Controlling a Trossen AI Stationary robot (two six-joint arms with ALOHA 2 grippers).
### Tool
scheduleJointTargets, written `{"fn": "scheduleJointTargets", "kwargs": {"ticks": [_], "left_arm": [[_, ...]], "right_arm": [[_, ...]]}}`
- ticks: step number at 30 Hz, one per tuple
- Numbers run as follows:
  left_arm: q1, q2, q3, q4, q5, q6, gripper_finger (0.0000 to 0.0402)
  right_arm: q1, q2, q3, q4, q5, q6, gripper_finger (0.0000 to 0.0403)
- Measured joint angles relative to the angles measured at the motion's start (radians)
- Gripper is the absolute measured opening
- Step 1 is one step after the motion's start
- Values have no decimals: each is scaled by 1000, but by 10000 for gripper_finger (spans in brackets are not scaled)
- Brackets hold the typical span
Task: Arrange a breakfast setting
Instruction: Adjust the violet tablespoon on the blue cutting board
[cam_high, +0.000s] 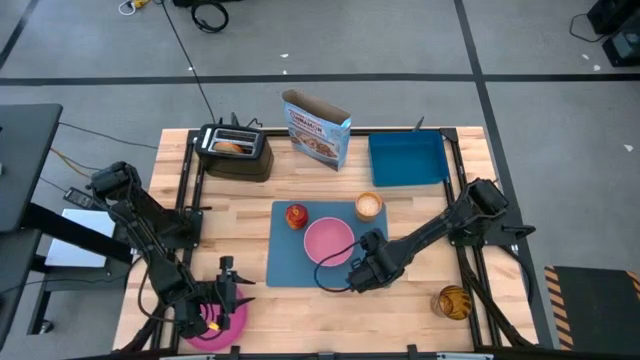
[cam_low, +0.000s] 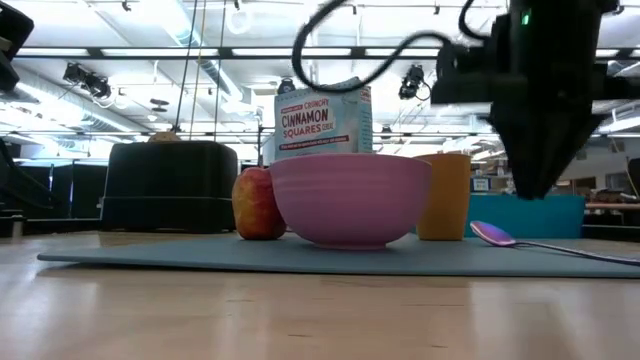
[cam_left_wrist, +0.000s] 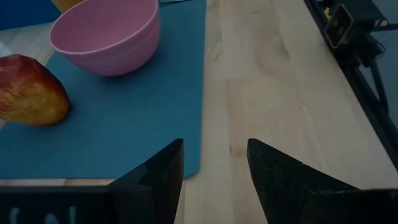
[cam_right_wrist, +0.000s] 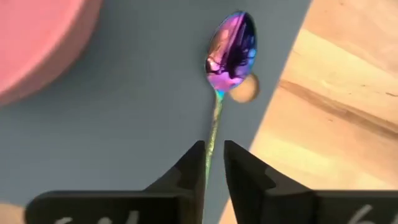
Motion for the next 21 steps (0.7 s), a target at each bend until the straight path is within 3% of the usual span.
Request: {"fn": "scheduleJointTargets", "kwargs": {"ticks": [8,21], "left_arm": [[-31,0,0,0,0,-18,185],[-32,0,0,0,0,-22,185]], "right_arm": [[-19,-1,-76,70,-13,14,102],[-45,-1,-151,215,-61,14,68]]}}
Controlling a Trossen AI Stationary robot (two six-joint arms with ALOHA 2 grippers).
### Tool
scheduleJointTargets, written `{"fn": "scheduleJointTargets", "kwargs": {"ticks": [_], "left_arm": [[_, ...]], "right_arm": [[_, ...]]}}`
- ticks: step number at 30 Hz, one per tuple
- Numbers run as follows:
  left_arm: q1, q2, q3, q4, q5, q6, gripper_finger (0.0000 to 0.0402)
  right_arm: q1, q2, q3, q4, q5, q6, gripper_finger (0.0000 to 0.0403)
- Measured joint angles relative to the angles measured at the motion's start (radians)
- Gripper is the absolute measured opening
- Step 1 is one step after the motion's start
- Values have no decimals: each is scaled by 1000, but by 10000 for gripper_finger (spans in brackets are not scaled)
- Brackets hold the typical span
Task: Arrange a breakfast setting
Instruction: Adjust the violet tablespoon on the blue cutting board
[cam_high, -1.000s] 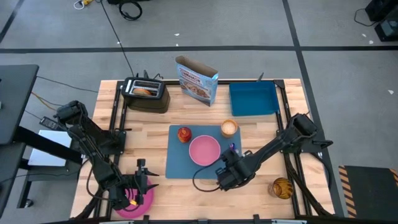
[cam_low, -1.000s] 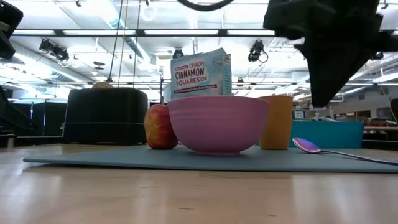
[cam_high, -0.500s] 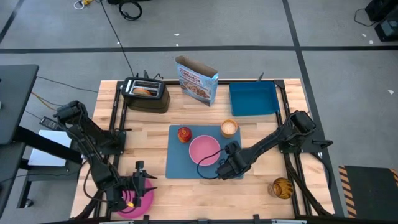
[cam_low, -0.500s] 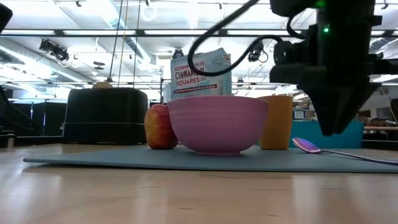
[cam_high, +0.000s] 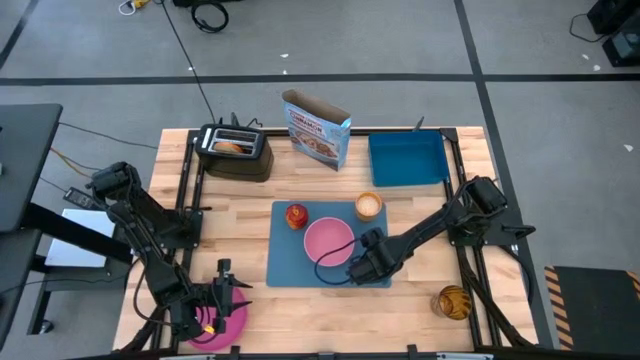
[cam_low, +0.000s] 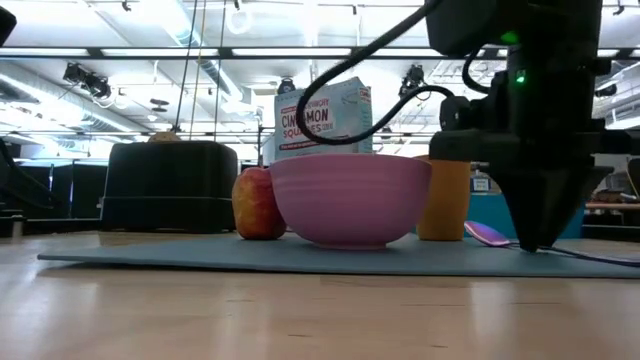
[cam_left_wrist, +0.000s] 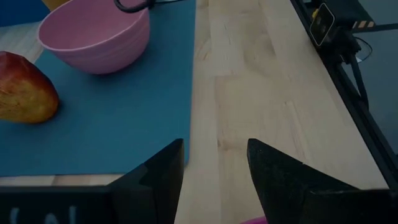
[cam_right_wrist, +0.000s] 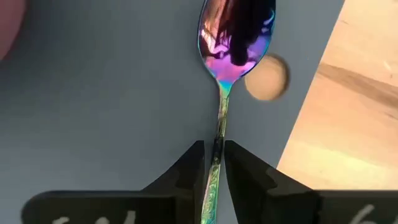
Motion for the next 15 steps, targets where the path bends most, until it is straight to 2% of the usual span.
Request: {"fn": "scheduleJointTargets", "kwargs": {"ticks": [11,15], "left_arm": [[0,-1,0,0,0,0,185],[2,-1,0,6,0,-1,185]], "right_arm": [[-5,0,6,0,-34,1,68],[-12,0,6,2,-37,35,56]]}}
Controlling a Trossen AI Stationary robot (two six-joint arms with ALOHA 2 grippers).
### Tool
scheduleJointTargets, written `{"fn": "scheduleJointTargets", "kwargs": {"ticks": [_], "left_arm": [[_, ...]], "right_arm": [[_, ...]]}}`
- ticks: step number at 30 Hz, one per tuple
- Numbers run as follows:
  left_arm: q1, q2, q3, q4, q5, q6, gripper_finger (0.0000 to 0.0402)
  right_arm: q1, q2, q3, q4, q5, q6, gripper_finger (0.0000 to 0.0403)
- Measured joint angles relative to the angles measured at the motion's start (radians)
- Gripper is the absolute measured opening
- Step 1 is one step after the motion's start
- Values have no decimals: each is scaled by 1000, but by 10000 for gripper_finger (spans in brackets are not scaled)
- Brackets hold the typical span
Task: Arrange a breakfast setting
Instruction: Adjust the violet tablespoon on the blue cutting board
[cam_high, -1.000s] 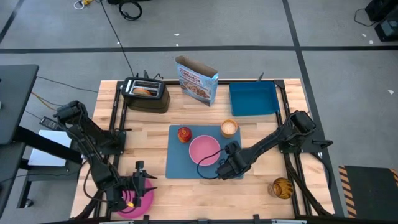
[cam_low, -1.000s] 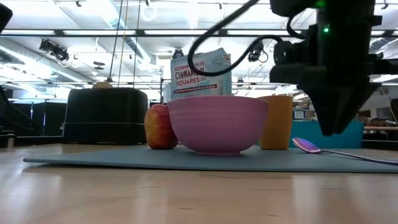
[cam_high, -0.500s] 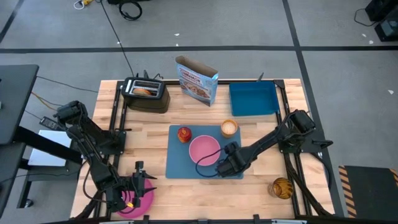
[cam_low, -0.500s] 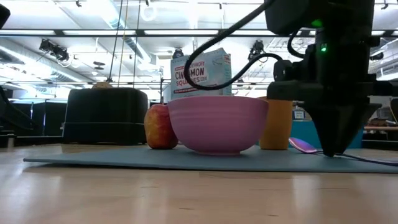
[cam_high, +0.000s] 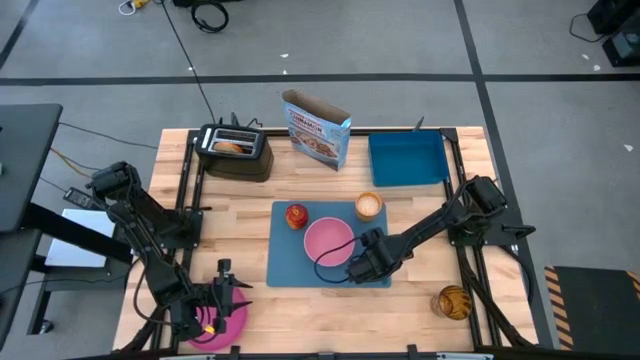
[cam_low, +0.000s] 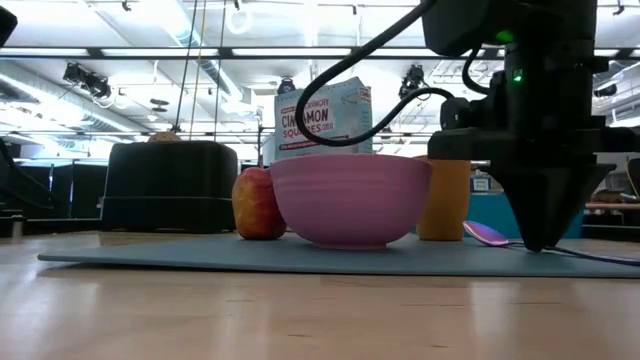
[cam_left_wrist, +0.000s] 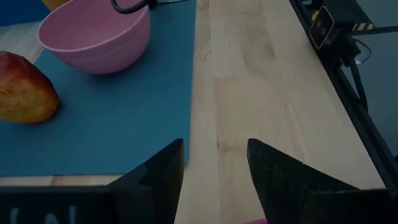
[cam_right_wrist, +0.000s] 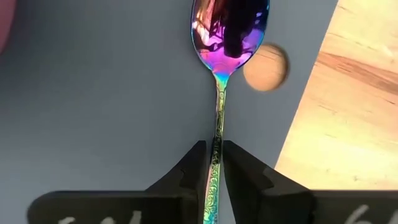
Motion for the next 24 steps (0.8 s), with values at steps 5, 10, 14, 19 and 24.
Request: {"fn": "scheduleJointTargets", "kwargs": {"ticks": [5,10,14,19,24], "left_arm": [[-1,0,0,12,0,0,185],[-1,0,1,31,16,2,185],[-1,0,1,32,39,5,185],[-1,0,1,31,51,7,185],[-1,0,1,32,55,7,185]], "right_arm": [[-7,0,0,-1,-12,58,32],[-7,0,1,-1,-24,119,28],[-7,0,1,-3,-37,135,35],[-9,0,1,-7,-39,200,34],[-26,-1,1,-9,-38,245,33]]}}
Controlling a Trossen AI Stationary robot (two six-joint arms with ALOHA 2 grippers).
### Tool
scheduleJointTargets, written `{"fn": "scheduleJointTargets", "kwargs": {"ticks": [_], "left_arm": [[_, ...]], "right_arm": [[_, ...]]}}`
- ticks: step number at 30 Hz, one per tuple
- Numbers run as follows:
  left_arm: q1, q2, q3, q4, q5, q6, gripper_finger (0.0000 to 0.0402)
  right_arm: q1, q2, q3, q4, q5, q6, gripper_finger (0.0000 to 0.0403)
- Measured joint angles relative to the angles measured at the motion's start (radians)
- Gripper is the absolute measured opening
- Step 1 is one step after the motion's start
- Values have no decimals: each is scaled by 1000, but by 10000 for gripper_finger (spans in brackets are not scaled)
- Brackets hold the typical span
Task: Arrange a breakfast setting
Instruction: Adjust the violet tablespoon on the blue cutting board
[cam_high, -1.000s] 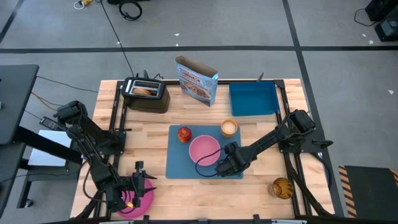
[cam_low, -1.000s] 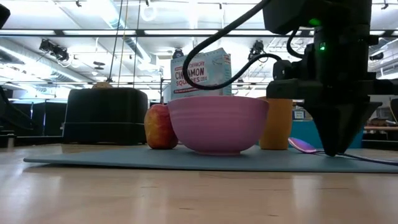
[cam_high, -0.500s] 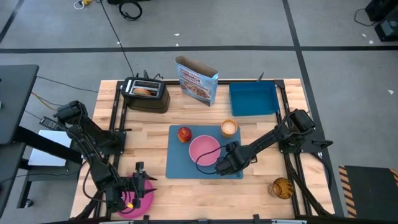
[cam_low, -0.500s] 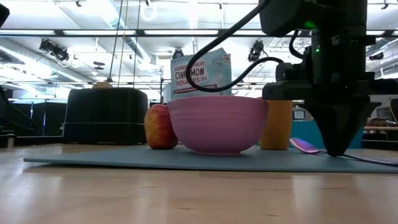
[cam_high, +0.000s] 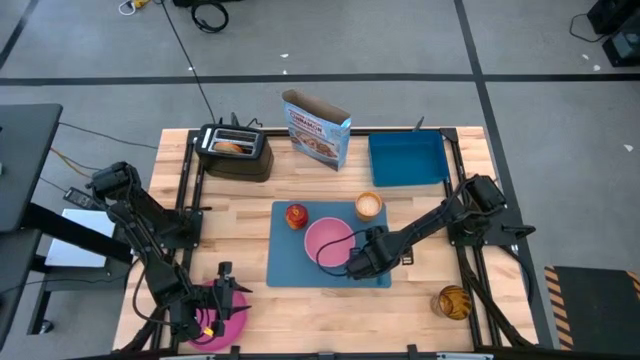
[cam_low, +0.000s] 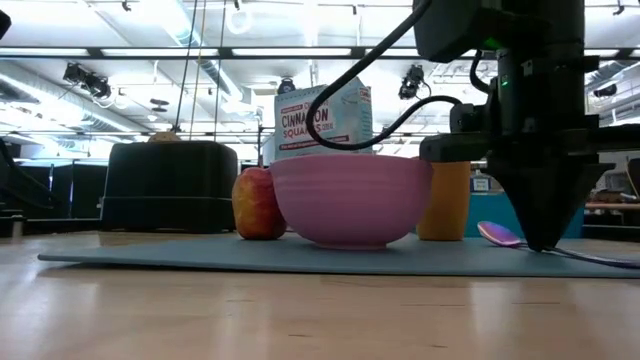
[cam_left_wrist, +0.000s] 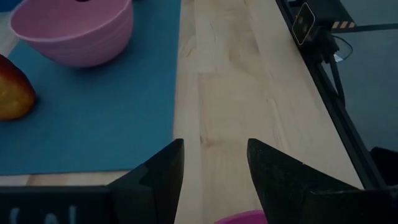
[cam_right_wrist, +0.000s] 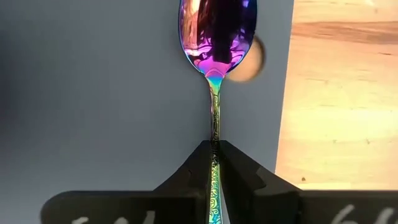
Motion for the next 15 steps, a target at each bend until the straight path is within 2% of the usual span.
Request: {"fn": "scheduleJointTargets", "kwargs": {"ticks": [15], "left_arm": [[-39,0,0,2,6,-7,185]], "right_arm": [[-12,0,0,13,6,-7,36]]}}
